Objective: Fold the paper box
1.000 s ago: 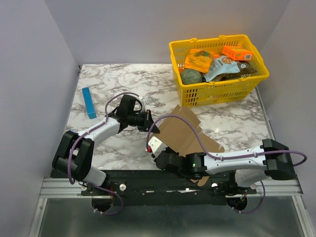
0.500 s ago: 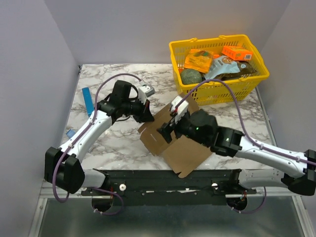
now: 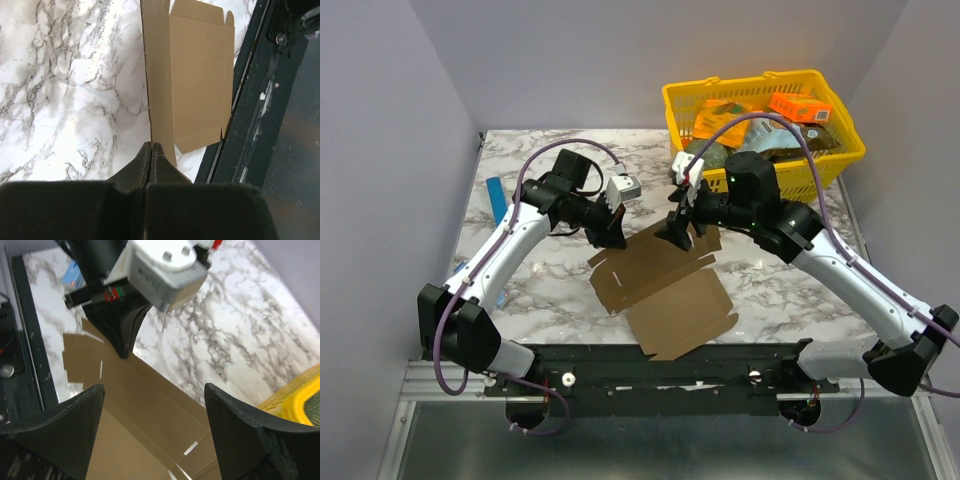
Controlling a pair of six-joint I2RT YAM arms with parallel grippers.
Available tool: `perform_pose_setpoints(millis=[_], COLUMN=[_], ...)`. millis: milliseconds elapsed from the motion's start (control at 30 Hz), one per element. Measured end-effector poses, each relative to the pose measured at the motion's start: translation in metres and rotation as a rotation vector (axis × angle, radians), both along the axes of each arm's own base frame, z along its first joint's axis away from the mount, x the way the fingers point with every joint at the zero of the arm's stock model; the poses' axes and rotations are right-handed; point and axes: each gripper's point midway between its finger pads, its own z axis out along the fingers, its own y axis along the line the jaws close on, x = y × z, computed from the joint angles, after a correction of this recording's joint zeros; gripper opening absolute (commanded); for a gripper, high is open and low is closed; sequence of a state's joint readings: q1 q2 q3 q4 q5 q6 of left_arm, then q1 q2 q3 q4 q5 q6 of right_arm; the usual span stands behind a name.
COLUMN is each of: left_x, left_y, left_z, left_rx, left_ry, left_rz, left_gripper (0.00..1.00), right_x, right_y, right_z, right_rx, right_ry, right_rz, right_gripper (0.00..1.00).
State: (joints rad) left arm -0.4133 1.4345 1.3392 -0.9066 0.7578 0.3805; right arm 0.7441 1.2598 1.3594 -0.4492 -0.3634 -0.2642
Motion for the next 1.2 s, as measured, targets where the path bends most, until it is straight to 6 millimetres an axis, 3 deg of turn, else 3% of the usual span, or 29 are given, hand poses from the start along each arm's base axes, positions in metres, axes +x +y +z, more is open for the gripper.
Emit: perform_pose_setpoints(millis=[200,633,733,767,900,1200], left_x=[-0.008,-0.015,-0.015,-0.015,-0.015,-0.016], left_y=[0.000,-0.002,-0.002,-0.001,-0.002,-0.002], left_z=[0.001,0.006,0.006,0.006,0.007,0.011], left_rx=[-0.011,-0.021,-0.022,-0.020,-0.021,-0.019], left_ry=[0.004,-0.003,-0.004,-0.003,-0.001,0.003], left_rz=[-0.038,-0.062,-0.062,-0.062,-0.060,-0.062], left_gripper=[0.00,0.00,0.00,0.00,0.00,0.00], right_x=[0.005,0.015,0.014,0.013,0.013,0.011], right_y=[0.001,0.022,0.022,0.021,0.023,0.026], right_z=[-0.041,-0.081,-0.092,-0.094,-0.092,-0.089], right_rx=[-0.122,-0.210,-0.236,-0.241,-0.251,-0.255], right_ry=[0.020,0.036,0.057,0.063,0.064,0.062], right_rz=[0.100,0.266,0.282,0.289,0.314,0.358], right_gripper=[0.87,0.83,0.75,0.65,0.46,0.32])
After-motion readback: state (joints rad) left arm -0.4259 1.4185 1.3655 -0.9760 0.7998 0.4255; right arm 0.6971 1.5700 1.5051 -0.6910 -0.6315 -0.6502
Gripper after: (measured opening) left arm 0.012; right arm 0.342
